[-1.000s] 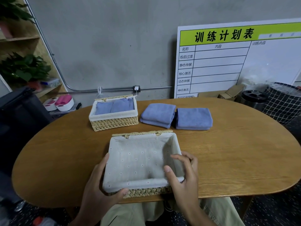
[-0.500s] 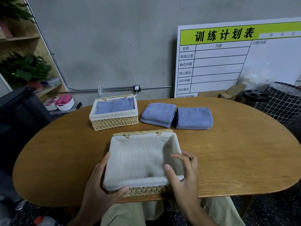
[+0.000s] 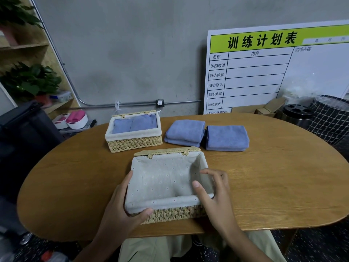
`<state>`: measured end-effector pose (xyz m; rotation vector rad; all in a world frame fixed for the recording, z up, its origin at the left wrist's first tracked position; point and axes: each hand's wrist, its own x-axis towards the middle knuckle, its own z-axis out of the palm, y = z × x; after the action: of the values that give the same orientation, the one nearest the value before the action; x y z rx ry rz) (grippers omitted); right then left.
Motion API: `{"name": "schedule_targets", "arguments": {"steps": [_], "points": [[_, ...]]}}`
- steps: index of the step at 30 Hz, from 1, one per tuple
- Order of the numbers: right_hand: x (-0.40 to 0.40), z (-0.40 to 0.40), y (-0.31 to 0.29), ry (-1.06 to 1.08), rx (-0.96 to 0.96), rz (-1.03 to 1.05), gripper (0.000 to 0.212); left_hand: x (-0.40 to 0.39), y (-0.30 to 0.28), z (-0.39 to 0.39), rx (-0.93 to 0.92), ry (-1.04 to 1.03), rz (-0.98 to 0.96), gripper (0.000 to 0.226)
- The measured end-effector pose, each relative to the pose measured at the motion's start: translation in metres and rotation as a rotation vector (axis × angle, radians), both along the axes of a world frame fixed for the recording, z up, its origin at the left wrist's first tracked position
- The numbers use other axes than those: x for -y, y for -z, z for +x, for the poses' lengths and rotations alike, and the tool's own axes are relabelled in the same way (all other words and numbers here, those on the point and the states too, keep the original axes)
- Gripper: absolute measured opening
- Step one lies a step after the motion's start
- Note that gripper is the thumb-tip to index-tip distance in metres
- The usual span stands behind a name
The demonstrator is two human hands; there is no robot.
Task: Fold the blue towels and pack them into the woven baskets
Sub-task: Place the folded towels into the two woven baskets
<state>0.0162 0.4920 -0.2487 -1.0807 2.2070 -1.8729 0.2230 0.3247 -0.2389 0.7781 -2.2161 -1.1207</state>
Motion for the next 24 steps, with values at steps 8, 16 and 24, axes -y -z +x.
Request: {"name": "schedule_targets", "arguments": {"steps": [8, 16, 24], "points": [[0.0, -0.038, -0.022, -0.069, -0.055, 0.026, 0.029, 0.034, -0.025, 0.004, 0.032, -0.037, -0.078, 0.065], [0.086, -0.147, -0.058, 0.055, -0.286, 0.149, 0.014, 0.061, -0.085, -0.072, -0.112, -0.061, -0.313, 0.011], [0.176, -0.209, -0.061, -0.097, -0.57, 0.785, 0.018, 0.101, -0.084, -0.218, 0.279, 0.138, -0.171, 0.027]]}}
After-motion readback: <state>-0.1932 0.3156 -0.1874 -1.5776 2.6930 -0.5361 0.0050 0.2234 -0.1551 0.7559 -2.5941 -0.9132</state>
